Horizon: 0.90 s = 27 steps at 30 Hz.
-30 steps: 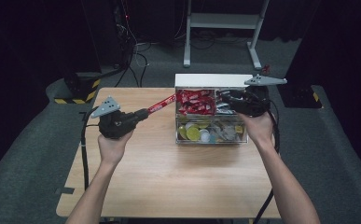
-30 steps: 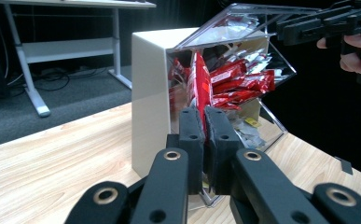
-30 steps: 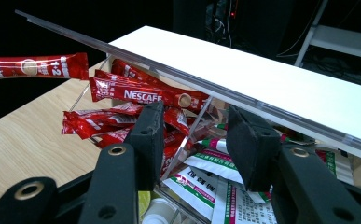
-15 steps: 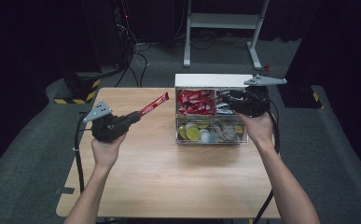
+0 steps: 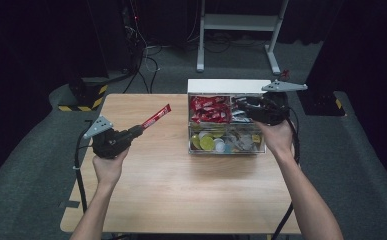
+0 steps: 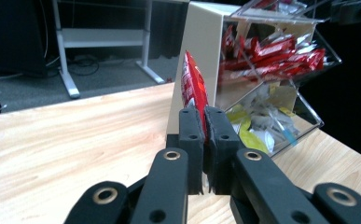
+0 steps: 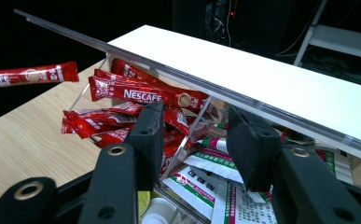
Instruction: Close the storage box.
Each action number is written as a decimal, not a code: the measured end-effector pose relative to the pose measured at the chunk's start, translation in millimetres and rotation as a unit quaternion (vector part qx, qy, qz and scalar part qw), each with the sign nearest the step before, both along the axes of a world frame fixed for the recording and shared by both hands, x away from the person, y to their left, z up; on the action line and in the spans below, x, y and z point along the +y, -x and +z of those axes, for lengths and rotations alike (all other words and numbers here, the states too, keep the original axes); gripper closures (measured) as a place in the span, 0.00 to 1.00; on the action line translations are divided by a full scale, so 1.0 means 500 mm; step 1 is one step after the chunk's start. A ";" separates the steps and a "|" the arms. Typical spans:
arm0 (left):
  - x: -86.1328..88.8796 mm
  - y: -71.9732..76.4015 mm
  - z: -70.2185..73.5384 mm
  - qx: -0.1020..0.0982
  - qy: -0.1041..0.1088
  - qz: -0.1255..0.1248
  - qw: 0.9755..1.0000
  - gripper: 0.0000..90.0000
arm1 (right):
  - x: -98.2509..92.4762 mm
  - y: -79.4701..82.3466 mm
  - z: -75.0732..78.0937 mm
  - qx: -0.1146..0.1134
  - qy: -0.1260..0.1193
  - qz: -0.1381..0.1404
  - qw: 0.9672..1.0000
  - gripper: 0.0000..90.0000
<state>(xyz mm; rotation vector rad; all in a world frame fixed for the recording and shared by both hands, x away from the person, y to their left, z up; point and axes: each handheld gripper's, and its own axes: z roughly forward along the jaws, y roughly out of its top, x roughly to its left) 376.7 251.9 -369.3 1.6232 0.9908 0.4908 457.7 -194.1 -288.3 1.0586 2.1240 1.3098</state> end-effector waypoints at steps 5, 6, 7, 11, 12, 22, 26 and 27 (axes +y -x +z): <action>0.010 0.002 -0.029 0.014 0.001 0.010 1.000 0.96 | 0.000 0.000 0.000 0.000 -0.001 -0.001 1.000 0.63; 0.013 0.002 -0.035 0.016 0.002 0.012 1.000 0.96 | 0.000 0.000 0.000 0.000 -0.001 -0.001 1.000 0.63; 0.015 0.002 -0.041 0.019 0.004 0.014 1.000 0.96 | 0.000 0.000 0.000 0.000 -0.001 0.000 1.000 0.63; 0.021 0.004 -0.060 0.029 0.005 0.021 0.999 0.96 | 0.000 0.000 0.000 0.000 0.000 -0.001 1.000 0.63; 0.022 0.004 -0.063 0.029 0.002 0.022 0.999 0.96 | 0.001 0.000 0.000 0.000 0.000 -0.001 1.000 0.63; 0.023 0.008 -0.119 0.051 -0.016 0.034 0.998 0.96 | 0.001 0.001 0.000 0.000 0.001 -0.001 1.000 0.63; 0.024 0.007 -0.145 0.065 -0.022 0.040 0.997 0.96 | 0.001 0.001 0.000 -0.001 0.004 -0.002 1.000 0.63; 0.024 0.006 -0.150 0.068 -0.023 0.040 0.997 0.96 | 0.001 0.001 0.000 0.000 0.003 -0.002 1.000 0.63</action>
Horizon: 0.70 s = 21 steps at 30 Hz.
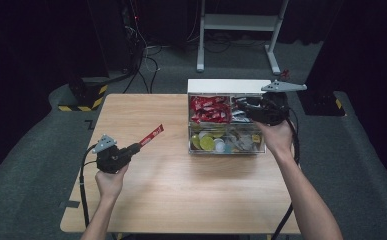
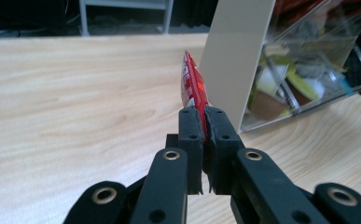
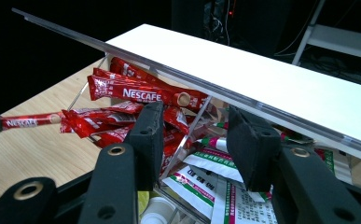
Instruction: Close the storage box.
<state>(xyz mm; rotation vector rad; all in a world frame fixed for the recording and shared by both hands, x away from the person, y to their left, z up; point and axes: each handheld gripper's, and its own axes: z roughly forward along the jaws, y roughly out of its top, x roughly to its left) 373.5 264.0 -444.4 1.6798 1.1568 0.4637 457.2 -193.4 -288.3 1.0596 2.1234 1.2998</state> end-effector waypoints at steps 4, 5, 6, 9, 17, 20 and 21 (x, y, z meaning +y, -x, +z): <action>-0.003 -0.002 -0.024 0.015 -0.004 0.003 1.000 0.96 | 0.001 0.000 -0.001 0.002 -0.001 -0.001 1.000 0.63; -0.006 -0.003 -0.031 0.016 -0.007 0.004 1.000 0.96 | 0.001 -0.001 -0.001 0.001 -0.001 0.000 1.000 0.63; -0.008 -0.004 -0.035 0.018 -0.010 0.005 1.000 0.96 | 0.001 -0.001 -0.002 0.001 -0.002 0.000 1.000 0.63; -0.014 -0.005 -0.051 0.024 -0.014 0.008 1.000 0.95 | 0.003 -0.001 -0.003 0.002 -0.002 0.000 1.000 0.63; -0.021 -0.009 -0.087 0.037 -0.022 0.025 0.999 0.95 | 0.004 -0.001 -0.003 0.002 0.001 0.001 1.000 0.63; -0.023 -0.010 -0.098 0.041 -0.023 0.028 0.999 0.95 | 0.004 -0.002 -0.003 0.003 0.001 0.000 1.000 0.63; -0.024 -0.010 -0.101 0.042 -0.025 0.028 0.998 0.95 | 0.005 -0.002 -0.003 0.003 0.001 0.000 1.000 0.63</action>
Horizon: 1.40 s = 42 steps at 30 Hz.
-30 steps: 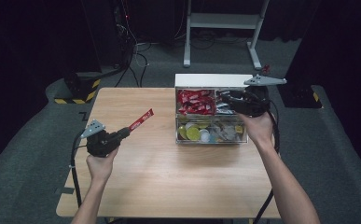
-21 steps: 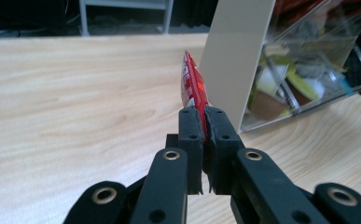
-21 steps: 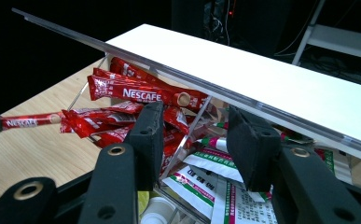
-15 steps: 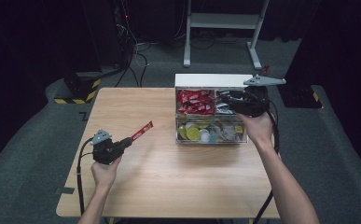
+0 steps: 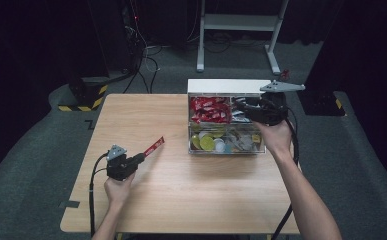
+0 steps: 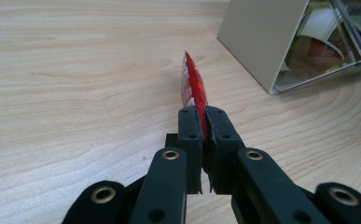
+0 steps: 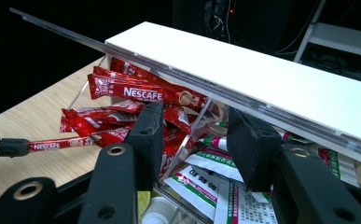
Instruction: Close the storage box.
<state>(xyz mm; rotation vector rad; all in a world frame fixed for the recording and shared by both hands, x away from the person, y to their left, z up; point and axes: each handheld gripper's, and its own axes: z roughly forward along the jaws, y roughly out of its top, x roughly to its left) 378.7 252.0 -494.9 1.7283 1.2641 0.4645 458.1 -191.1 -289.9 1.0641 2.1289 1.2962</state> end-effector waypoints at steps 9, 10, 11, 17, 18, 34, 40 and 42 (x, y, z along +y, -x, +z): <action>-0.010 -0.004 -0.022 0.014 -0.008 0.001 1.000 0.94 | 0.002 0.000 -0.002 0.002 0.001 0.000 1.000 0.63; -0.012 -0.005 -0.024 0.016 -0.011 -0.001 1.000 0.93 | 0.002 -0.001 -0.001 0.002 0.001 0.000 1.000 0.63; -0.014 -0.005 -0.026 0.020 -0.016 -0.002 1.000 0.93 | 0.003 0.000 -0.002 0.003 0.000 0.000 1.000 0.63; -0.018 -0.009 -0.044 0.043 -0.022 -0.001 0.999 0.91 | 0.003 0.000 -0.002 0.003 -0.001 0.001 1.000 0.63; -0.018 -0.009 -0.045 0.046 -0.023 -0.001 0.999 0.91 | 0.002 -0.001 -0.002 0.003 -0.001 0.002 1.000 0.63; 0.005 0.008 -0.037 0.040 -0.019 0.022 0.999 0.62 | 0.002 0.002 -0.008 0.002 -0.006 0.003 1.000 0.63; 0.037 0.023 -0.044 0.038 -0.017 0.043 0.998 0.56 | -0.003 0.009 -0.010 -0.001 -0.004 0.005 1.000 0.63; 0.050 0.027 -0.047 0.041 -0.023 0.053 0.997 0.55 | -0.006 0.013 -0.013 -0.001 -0.005 0.004 1.000 0.62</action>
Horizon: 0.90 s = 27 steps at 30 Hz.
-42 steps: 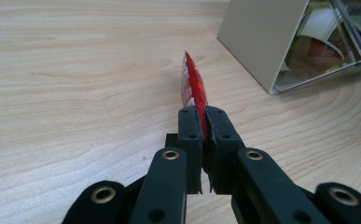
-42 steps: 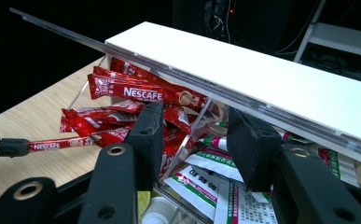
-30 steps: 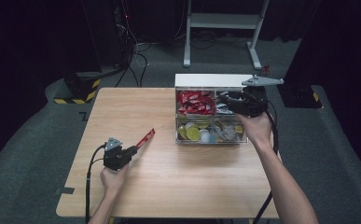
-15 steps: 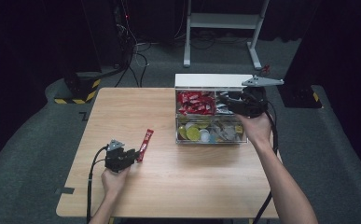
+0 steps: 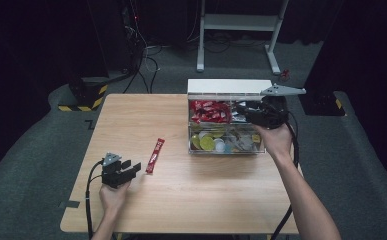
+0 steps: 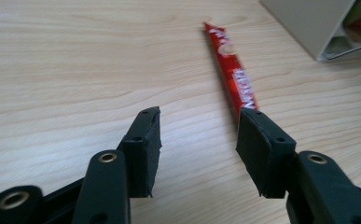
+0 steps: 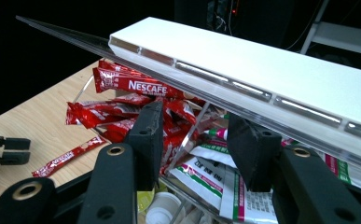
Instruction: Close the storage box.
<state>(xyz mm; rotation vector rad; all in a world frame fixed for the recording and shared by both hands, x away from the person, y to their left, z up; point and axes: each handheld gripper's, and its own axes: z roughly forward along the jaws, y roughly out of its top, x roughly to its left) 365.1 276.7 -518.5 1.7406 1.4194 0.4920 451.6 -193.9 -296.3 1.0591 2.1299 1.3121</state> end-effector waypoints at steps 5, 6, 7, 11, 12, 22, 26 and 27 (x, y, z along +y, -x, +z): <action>0.019 0.006 -0.011 0.007 -0.017 0.024 1.000 0.53 | -0.005 0.005 -0.009 0.004 -0.001 -0.001 1.000 0.63; 0.021 0.007 -0.012 0.009 -0.023 0.026 0.999 0.53 | -0.006 0.005 -0.010 0.004 0.000 -0.001 1.000 0.62; 0.022 0.008 -0.015 0.008 -0.025 0.031 0.999 0.53 | -0.007 0.006 -0.011 0.004 0.000 -0.002 1.000 0.62; 0.027 0.009 -0.018 0.012 -0.029 0.041 0.999 0.52 | -0.009 0.009 -0.014 0.007 -0.002 -0.002 1.000 0.62; 0.028 0.009 -0.018 0.012 -0.031 0.042 0.999 0.51 | -0.010 0.010 -0.015 0.006 -0.001 -0.001 1.000 0.62; 0.006 0.006 -0.019 0.009 -0.087 0.035 0.996 0.44 | -0.017 0.019 -0.034 0.014 -0.002 0.000 1.000 0.62; 0.006 0.005 -0.019 0.008 -0.086 0.034 0.996 0.44 | -0.021 0.019 -0.045 0.019 -0.003 -0.002 1.000 0.62; 0.007 0.005 -0.019 0.008 -0.086 0.034 0.996 0.44 | -0.022 0.020 -0.047 0.019 -0.005 -0.002 1.000 0.62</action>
